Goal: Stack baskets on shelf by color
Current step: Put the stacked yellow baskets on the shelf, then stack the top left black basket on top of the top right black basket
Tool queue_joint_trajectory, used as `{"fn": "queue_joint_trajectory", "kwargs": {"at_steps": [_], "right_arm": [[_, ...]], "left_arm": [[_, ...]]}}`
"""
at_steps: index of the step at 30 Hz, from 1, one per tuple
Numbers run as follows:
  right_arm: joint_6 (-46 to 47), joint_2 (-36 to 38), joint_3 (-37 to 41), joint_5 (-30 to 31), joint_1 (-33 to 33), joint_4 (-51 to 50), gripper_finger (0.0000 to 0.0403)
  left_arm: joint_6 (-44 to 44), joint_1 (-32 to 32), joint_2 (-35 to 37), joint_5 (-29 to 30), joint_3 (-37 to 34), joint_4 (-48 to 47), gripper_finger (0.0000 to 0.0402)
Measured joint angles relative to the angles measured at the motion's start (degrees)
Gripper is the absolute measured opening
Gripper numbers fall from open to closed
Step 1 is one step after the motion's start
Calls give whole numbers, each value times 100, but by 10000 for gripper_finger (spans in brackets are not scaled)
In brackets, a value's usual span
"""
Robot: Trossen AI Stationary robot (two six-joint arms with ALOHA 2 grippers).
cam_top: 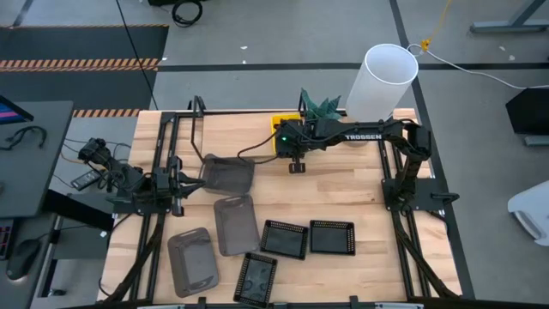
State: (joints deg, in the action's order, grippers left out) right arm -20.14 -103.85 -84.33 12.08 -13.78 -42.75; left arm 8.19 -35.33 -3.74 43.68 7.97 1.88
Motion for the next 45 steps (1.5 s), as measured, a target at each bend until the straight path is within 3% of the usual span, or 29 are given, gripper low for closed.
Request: {"fn": "queue_joint_trajectory", "kwargs": {"at_steps": [17,32,38,45], "right_arm": [[216,-2,0,30,-11,8,38],[505,17,0,41,88,-5,136],[521,217,-2,411,355,51,146],[698,540,-2,435,804,164,145]], "left_arm": [[0,2,-1,2,0,1,37],[0,0,-1,2,0,-1,38],[2,2,0,2,0,-1,33],[1,0,-1,1,0,-1,30]]}}
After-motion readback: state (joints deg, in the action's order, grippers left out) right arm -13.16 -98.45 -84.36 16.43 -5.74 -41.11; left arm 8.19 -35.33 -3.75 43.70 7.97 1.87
